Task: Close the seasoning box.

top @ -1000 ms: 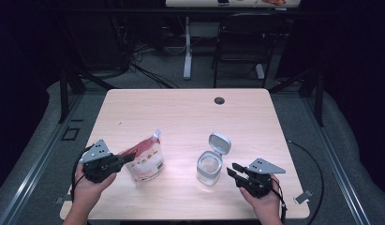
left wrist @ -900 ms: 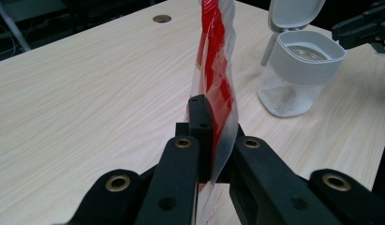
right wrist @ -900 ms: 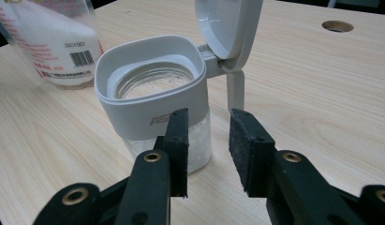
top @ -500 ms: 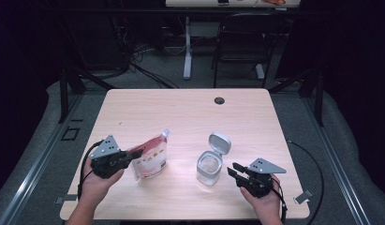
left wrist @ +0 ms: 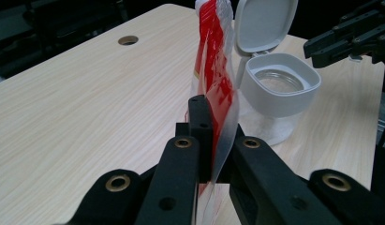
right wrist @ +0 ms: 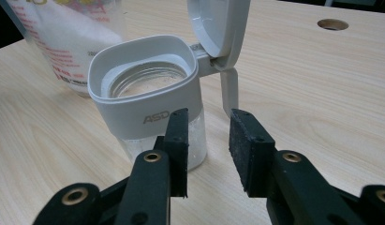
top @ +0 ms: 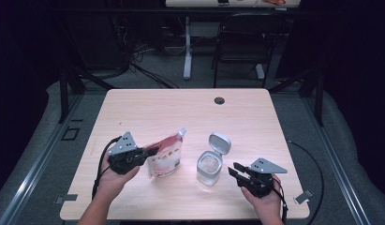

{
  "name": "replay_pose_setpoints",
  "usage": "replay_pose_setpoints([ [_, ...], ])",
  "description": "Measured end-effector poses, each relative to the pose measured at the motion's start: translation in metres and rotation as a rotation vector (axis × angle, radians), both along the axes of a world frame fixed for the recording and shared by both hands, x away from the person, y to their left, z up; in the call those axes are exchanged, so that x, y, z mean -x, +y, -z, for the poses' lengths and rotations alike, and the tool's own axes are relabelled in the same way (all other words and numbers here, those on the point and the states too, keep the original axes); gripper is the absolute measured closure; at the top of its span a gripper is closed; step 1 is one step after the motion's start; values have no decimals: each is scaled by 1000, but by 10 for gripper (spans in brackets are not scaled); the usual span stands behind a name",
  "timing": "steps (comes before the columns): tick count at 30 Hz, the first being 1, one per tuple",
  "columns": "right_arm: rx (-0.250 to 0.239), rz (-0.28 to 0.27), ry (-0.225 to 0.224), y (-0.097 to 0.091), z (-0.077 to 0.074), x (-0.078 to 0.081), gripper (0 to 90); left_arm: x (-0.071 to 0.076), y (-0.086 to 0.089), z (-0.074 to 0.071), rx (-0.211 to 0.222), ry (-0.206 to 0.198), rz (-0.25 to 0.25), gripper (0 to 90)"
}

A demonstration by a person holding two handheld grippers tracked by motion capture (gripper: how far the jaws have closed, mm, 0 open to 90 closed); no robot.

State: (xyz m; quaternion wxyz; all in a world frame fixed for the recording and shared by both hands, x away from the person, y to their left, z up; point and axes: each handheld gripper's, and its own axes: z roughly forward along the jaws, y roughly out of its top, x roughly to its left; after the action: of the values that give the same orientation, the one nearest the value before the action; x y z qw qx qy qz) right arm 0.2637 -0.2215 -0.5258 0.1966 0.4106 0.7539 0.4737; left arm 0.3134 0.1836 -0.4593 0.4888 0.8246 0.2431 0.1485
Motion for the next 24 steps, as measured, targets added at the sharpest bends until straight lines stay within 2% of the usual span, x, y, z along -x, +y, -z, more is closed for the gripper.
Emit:
replay_pose_setpoints([
  [6, -1, 4, 3, -2, 1, -1, 687, -1, -8, 2, -7, 5, 23, 900],
  [15, 1, 4, 6, -2, 1, -1, 687, 1, -15, 5, 14, 1, 67, 900],
  [18, 0, 4, 6, -2, 2, -1, 687, 0, -13, 7, 31, 9, 91, 900],
  [24, -2, 3, 8, -1, 2, -1, 687, -4, -1, 12, 63, 37, 92, 900],
])
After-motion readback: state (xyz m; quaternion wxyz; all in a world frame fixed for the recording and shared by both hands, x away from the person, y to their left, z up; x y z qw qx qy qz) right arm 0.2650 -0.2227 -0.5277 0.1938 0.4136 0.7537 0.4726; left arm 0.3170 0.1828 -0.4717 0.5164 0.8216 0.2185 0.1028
